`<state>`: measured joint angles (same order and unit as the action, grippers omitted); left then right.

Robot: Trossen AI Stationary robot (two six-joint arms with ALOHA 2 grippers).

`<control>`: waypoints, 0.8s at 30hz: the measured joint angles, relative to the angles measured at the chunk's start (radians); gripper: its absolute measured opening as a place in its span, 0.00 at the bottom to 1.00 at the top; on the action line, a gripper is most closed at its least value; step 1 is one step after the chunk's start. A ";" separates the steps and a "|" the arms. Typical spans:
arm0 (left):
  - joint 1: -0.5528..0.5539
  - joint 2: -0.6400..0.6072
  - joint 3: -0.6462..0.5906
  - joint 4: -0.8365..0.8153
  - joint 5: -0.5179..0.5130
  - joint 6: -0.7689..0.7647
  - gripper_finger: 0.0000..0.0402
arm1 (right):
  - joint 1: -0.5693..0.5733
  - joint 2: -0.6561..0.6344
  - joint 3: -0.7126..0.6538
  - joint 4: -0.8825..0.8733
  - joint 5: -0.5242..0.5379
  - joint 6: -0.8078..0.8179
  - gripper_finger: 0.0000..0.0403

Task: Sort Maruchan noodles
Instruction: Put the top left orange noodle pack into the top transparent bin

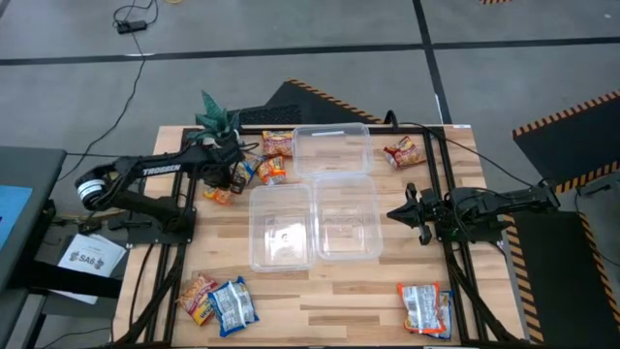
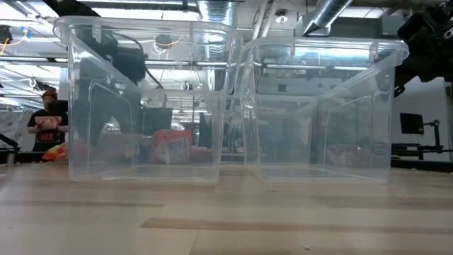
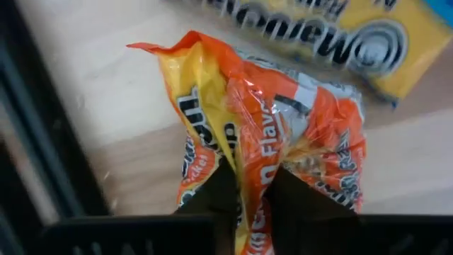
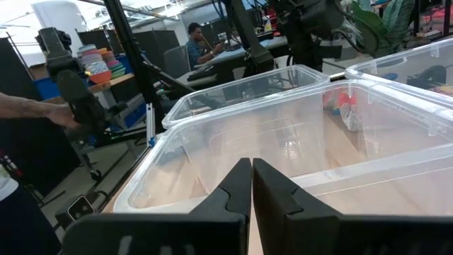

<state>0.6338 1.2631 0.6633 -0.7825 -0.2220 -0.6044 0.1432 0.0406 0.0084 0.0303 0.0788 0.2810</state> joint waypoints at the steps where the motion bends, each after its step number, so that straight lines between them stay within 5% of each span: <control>1: 0.000 -0.025 0.000 -0.003 0.000 -0.001 0.05 | 0.000 0.000 0.000 0.000 0.000 0.000 0.09; 8: 0.000 -0.233 0.084 -0.091 0.040 -0.011 0.01 | 0.000 0.000 0.000 0.000 0.000 0.000 0.09; 14: -0.028 -0.362 0.305 -0.055 0.084 0.029 0.01 | 0.000 0.000 0.000 0.000 0.000 0.000 0.09; 18: -0.072 -0.260 0.478 0.053 0.081 0.103 0.01 | 0.000 0.000 0.000 0.000 0.000 0.000 0.09; 24: -0.161 0.063 0.719 0.192 0.108 0.238 0.01 | 0.000 0.000 0.000 0.000 0.000 0.000 0.09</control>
<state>0.4723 1.3265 1.3819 -0.5908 -0.1143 -0.3664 0.1432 0.0410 0.0082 0.0303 0.0788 0.2810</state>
